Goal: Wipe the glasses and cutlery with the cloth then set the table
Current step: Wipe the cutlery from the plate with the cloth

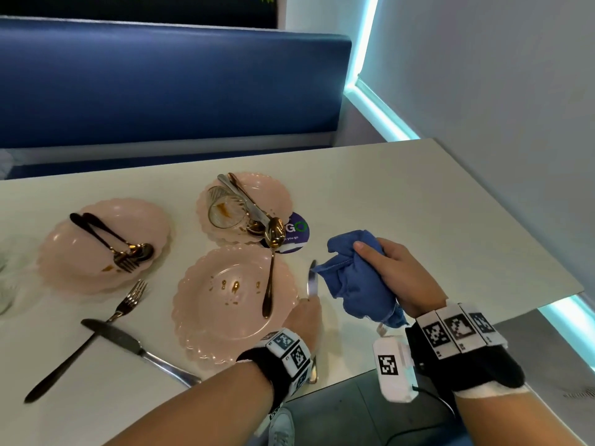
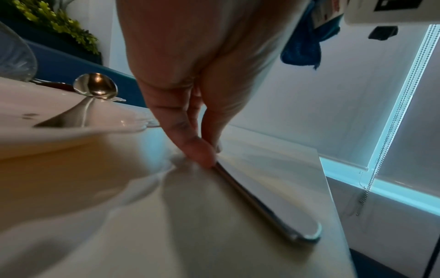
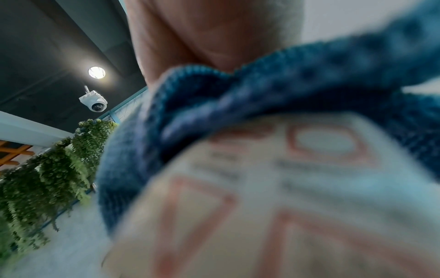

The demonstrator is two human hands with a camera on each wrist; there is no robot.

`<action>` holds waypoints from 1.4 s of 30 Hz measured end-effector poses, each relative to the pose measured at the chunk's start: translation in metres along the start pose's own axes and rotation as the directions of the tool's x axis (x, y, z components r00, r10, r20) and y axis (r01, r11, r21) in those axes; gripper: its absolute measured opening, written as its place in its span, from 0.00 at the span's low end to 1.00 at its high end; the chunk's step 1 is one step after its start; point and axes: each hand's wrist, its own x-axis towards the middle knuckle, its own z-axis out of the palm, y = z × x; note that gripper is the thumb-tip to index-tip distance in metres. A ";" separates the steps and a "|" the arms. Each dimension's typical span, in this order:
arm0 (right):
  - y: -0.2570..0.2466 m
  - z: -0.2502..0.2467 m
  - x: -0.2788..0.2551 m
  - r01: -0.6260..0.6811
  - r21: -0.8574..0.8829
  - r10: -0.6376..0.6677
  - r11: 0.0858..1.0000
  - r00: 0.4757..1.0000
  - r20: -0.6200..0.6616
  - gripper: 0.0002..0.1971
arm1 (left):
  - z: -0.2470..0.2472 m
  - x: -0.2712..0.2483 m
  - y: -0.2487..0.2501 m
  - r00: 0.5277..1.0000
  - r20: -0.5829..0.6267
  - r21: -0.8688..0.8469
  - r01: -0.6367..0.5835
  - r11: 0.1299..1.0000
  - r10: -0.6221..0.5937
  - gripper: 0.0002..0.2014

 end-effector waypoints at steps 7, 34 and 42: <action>-0.008 0.024 0.012 0.008 0.011 -0.008 1.000 1.000 0.027 0.14 | -0.043 0.002 -0.030 0.979 -0.202 -0.050 -0.045 0.998 0.034 0.10; -0.012 0.162 0.067 -0.187 0.364 0.153 0.913 0.981 0.121 0.38 | -0.146 -0.048 -0.051 0.987 -0.086 -0.737 0.031 0.675 -0.139 0.12; -0.047 0.197 0.086 0.304 -0.197 -0.315 0.932 0.949 -0.028 0.13 | -0.178 -0.074 -0.083 0.980 -0.074 -0.767 0.063 0.638 -0.186 0.10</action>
